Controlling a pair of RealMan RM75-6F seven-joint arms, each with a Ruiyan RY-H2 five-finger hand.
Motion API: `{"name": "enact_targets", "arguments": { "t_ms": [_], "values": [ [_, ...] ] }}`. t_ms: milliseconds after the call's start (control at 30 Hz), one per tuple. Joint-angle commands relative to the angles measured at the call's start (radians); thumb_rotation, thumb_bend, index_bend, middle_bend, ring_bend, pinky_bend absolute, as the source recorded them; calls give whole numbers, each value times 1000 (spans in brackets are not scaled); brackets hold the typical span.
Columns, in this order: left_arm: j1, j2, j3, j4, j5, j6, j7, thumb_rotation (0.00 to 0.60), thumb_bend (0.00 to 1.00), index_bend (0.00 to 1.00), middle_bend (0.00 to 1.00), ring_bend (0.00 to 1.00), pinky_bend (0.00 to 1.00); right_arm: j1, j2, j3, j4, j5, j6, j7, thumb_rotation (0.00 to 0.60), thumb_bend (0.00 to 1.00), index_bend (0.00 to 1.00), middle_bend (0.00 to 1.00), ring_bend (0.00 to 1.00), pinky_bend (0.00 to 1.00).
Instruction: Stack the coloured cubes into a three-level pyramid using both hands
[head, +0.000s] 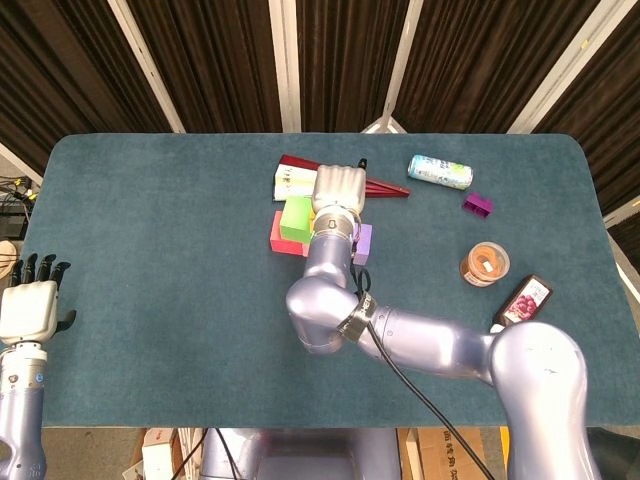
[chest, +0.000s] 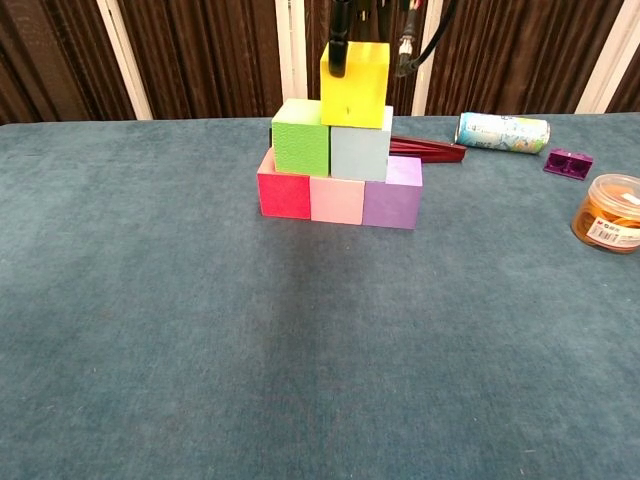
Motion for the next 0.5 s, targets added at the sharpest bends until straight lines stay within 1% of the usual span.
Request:
{"name": "enact_targets", "arguments": {
  "t_ms": [33,367,500],
  "values": [
    [-1,1,-1,1,-3,-2,-1,600,323,202,77,0,0,1,-19,17,20,-11,-4,-10,600,346,403,424,225,0],
    [-1,5,-3,1,-9,0,-8,600,323,202,77,0,0,12,-54,73,52,-47,5,-38,600,346,403,424,225,0],
    [0,7,-4,1,-10,2,-12,600,323,201,77,0,0,15,-67,88,66,-57,6,-53,600,346,403,424,225,0]
  ]
}}
